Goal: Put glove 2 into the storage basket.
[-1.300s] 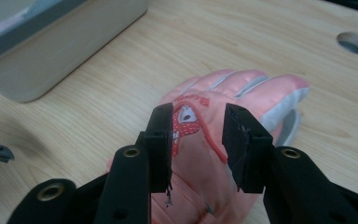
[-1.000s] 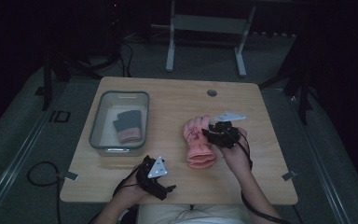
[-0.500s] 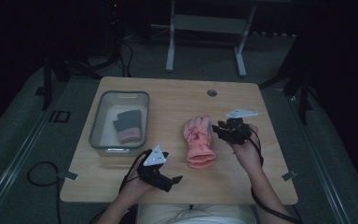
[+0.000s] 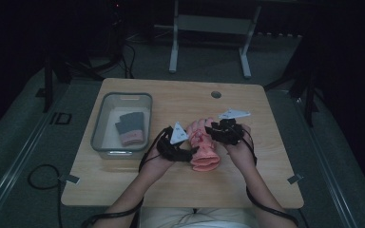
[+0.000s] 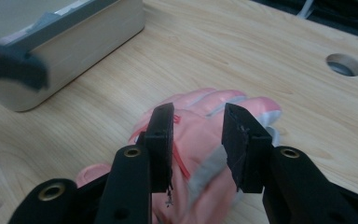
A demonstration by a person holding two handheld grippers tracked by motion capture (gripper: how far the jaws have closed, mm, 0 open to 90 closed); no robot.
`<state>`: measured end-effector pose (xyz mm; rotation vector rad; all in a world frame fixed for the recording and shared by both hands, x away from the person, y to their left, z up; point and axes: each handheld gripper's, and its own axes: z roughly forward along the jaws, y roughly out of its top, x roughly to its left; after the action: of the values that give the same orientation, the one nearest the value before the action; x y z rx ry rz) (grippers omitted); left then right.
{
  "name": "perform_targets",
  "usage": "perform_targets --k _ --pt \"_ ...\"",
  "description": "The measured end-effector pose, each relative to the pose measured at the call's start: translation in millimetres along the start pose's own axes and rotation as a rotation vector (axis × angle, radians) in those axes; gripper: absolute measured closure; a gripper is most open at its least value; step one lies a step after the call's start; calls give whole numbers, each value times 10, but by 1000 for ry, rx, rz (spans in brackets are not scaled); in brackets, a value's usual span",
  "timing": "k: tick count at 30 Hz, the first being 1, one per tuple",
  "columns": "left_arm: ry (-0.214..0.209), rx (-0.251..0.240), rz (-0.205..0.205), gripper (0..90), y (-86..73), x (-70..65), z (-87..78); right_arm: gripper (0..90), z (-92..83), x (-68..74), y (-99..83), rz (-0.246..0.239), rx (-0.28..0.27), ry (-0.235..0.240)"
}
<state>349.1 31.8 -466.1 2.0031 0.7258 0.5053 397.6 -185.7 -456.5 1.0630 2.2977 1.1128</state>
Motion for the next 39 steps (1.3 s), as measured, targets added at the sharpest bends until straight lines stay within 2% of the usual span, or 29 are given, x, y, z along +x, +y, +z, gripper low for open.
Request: perform_targets --k 2,5,7,9,10,12,13,14,16,17,18,19,20,22,23,24,26,28,29,31,32,34,35,36,37,39 --pt "-2 4 -42 301 48 68 39 631 75 16 -4 -8 18 3" --pt "22 34 -62 337 73 97 114 617 151 -1 -61 1 55 -8" --pt "14 69 -78 336 60 116 182 591 168 -50 -135 22 78 -22" --pt "1 113 -101 304 35 145 261 568 172 -122 -212 56 96 -2" --pt "-15 139 -117 276 22 162 308 558 173 -148 -252 58 109 0" --pt "-16 171 -134 269 -8 184 400 550 172 -193 -327 57 117 8" --pt "-31 209 -145 253 -19 194 463 545 174 -216 -357 60 120 15" --pt "-51 241 -163 220 -38 208 531 542 176 -232 -380 69 124 20" --pt "-63 285 -210 215 -86 253 650 522 202 -259 -412 71 134 32" --pt "-63 285 -210 215 -86 253 650 522 202 -259 -412 71 134 32" --pt "-71 306 -259 215 -132 303 729 507 224 -273 -428 73 144 40" --pt "-83 311 -284 215 -154 325 759 501 257 -309 -456 97 155 71" --pt "-100 320 -318 215 -185 349 798 493 272 -324 -469 107 159 82" --pt "-136 333 -360 225 -239 384 862 489 308 -362 -498 126 173 112" --pt "-156 329 -404 234 -270 409 898 489 326 -379 -508 144 181 126" --pt "-172 328 -420 235 -289 422 917 491 346 -399 -516 163 190 141" --pt "-238 308 -479 291 -359 457 969 529 365 -420 -522 193 208 165" --pt "-303 286 -536 353 -424 483 1014 574 377 -422 -531 195 209 176" --pt "-324 273 -546 423 -438 486 1020 593 377 -413 -535 188 205 174" --pt "-343 264 -556 503 -440 484 1017 623 370 -392 -538 175 199 165" --pt "-343 262 -550 563 -429 476 1008 639 366 -381 -537 173 196 159" --pt "-331 265 -514 660 -394 452 987 673 356 -351 -541 171 179 150" --pt "-331 265 -514 684 -394 452 987 673 356 -351 -541 171 179 150" --pt "-323 257 -490 684 -354 431 958 682 350 -345 -542 172 176 146" --pt "-323 253 -485 740 -346 425 953 699 321 -340 -537 189 158 147" --pt "-321 248 -482 762 -324 415 933 706 299 -324 -529 188 151 138"
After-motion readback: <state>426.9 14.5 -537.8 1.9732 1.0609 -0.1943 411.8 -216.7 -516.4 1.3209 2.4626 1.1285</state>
